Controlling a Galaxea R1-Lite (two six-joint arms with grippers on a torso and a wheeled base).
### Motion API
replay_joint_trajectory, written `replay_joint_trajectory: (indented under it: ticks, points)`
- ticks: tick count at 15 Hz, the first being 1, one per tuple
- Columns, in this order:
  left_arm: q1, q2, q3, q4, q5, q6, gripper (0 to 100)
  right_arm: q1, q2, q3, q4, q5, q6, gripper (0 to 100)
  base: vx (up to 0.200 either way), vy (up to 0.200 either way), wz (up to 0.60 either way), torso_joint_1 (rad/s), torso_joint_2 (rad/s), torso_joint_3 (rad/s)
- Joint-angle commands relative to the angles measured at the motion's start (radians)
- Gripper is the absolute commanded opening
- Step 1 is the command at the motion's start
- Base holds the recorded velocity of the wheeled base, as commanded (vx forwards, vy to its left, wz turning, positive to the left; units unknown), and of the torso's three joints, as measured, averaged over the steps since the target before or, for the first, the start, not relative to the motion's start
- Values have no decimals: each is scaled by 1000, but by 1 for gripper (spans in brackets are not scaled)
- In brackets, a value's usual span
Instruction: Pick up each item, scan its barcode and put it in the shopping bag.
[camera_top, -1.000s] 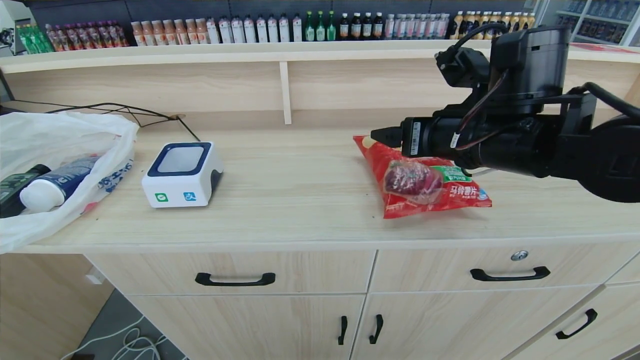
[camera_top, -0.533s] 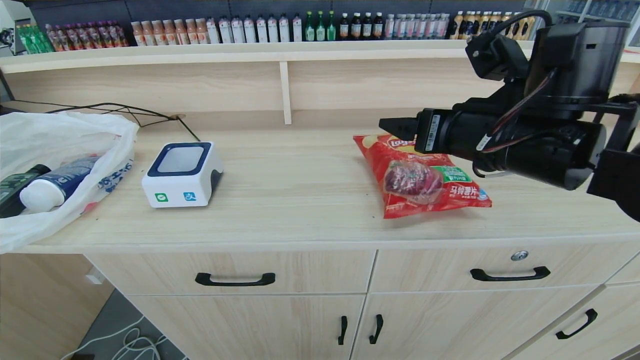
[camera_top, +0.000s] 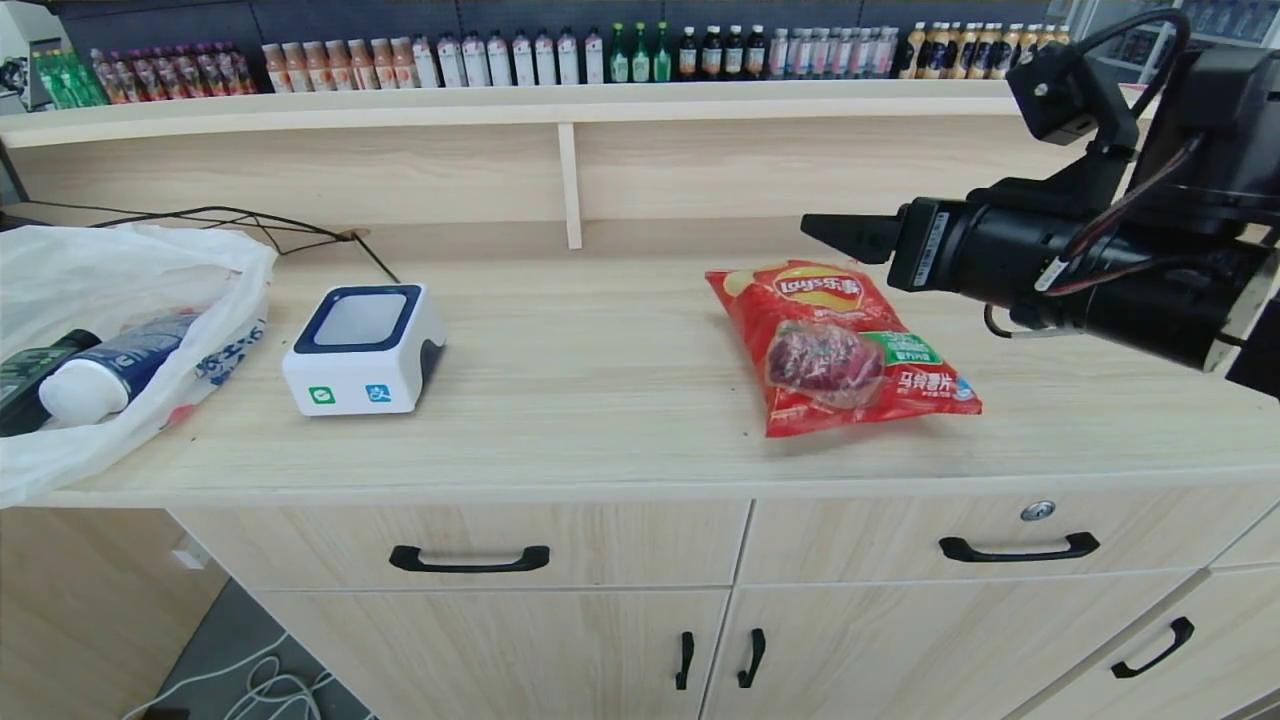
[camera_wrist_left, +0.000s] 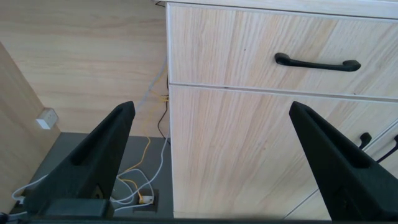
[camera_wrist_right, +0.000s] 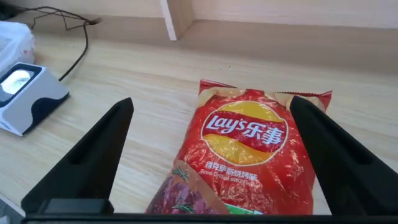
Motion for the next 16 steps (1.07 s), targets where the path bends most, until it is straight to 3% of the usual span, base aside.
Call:
replay_joint_trajectory:
  ticks: [1, 4, 6, 11, 13, 16]
  points:
    - [0, 0, 0, 0, 0, 0, 100, -9, 63, -116, 83, 54, 25, 100, 0, 0, 0, 0, 0, 0]
    - [0, 0, 0, 0, 0, 0, 100, 16, 61, -192, 245, 4, 36, 100, 0, 0, 0, 0, 0, 0]
    - [0, 0, 0, 0, 0, 0, 100, 37, 61, -248, 442, 3, -21, 100, 0, 0, 0, 0, 0, 0]
    - [0, 0, 0, -1, 0, 0, 100, 77, 145, -544, 913, -86, -56, 100, 0, 0, 0, 0, 0, 0]
    - [0, 0, 0, 0, 0, 0, 100, 82, 213, -671, 945, -195, -56, 100, 0, 0, 0, 0, 0, 0]
    - [0, 0, 0, 0, 0, 0, 100, 80, 244, -731, 1072, -204, -55, 100, 0, 0, 0, 0, 0, 0]
